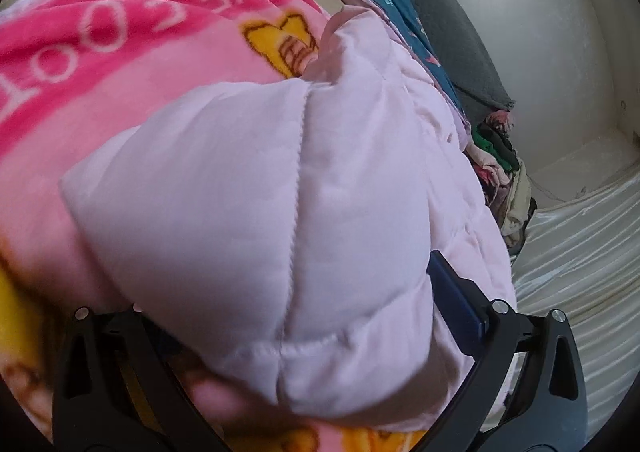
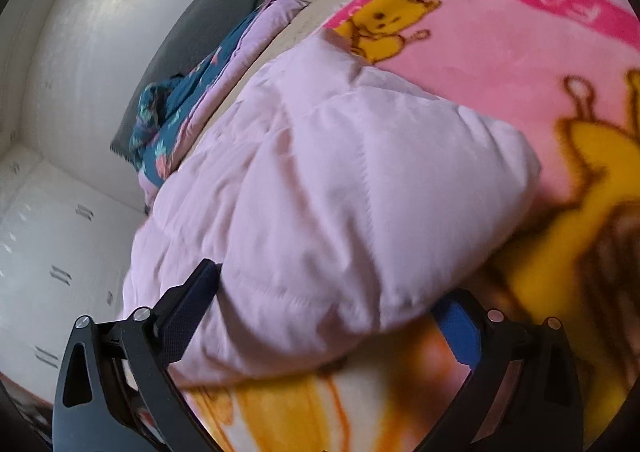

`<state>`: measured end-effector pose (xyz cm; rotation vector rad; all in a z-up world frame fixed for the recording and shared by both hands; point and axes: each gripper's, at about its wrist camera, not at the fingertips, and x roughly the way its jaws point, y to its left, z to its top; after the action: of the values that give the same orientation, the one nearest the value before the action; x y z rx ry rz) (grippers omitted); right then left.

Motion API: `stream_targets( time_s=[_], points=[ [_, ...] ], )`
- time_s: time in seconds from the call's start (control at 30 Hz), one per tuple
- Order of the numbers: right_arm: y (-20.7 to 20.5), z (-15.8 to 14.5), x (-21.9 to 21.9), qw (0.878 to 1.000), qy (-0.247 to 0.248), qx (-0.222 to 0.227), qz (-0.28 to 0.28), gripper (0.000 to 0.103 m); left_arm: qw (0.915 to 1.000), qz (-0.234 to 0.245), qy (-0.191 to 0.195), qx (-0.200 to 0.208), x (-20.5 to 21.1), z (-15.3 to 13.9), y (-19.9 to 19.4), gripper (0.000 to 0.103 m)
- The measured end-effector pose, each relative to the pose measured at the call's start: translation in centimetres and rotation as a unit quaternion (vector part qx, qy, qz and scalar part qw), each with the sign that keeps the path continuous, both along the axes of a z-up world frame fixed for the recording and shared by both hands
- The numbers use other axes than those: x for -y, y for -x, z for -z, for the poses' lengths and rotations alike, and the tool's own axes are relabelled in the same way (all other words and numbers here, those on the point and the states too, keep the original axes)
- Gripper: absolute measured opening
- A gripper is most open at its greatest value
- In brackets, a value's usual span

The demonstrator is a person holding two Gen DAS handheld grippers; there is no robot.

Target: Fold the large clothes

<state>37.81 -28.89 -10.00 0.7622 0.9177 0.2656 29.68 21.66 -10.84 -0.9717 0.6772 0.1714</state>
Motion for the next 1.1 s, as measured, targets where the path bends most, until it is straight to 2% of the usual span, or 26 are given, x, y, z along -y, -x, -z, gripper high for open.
stream_targets(
  time_s=[0.17, 0.27, 0.33, 0.37, 0.43, 0.47, 0.53, 0.63, 0.73, 0.93, 1.1],
  points=[
    [-1.5, 1.1, -0.2, 1.000, -0.006, 0.017, 0.002, 0.099, 0.9998, 0.010, -0.019, 0.000, 0.0, -0.1, -0.2, 0.094],
    [-1.5, 1.0, -0.7, 0.999, 0.000, 0.035, -0.002, 0.098, 0.9992, 0.017, -0.036, -0.002, -0.1, -0.5, -0.9, 0.089],
    [-1.3, 0.6, -0.9, 0.999, 0.009, 0.050, -0.016, 0.080, 0.9982, 0.023, -0.055, -0.003, 0.0, -0.9, -1.4, 0.080],
    [-1.0, 0.2, -1.1, 0.998, 0.019, 0.060, -0.022, 0.076, 0.9976, 0.027, -0.065, -0.003, 0.1, -1.2, -1.5, 0.078],
    [-0.6, -0.8, -1.8, 0.995, 0.047, 0.082, -0.037, 0.061, 0.9965, 0.031, -0.077, -0.003, 0.3, -1.6, -1.4, 0.068],
    [-0.4, -1.3, -2.0, 0.993, 0.060, 0.089, -0.043, 0.058, 0.9958, 0.033, -0.086, -0.003, 0.5, -1.9, -1.5, 0.065],
    [-0.1, -2.3, -2.8, 0.988, 0.094, 0.107, -0.055, 0.050, 0.9932, 0.040, -0.109, -0.001, 1.0, -2.7, -1.6, 0.052],
    [0.2, -3.5, -4.1, 0.979, 0.143, 0.128, -0.071, 0.046, 0.9885, 0.048, -0.143, 0.003, 1.6, -3.9, -1.7, 0.042],
    [0.4, -4.2, -4.7, 0.972, 0.169, 0.141, -0.082, 0.044, 0.9849, 0.052, -0.165, 0.005, 2.0, -4.7, -1.7, 0.036],
    [1.5, -6.0, -5.5, 0.959, 0.204, 0.169, -0.104, 0.041, 0.9779, 0.058, -0.201, 0.007, 3.1, -6.1, -0.5, 0.033],
    [3.6, -8.0, -5.7, 0.947, 0.227, 0.191, -0.127, 0.040, 0.9722, 0.061, -0.226, 0.012, 4.0, -7.7, 2.0, 0.032]
  ],
)
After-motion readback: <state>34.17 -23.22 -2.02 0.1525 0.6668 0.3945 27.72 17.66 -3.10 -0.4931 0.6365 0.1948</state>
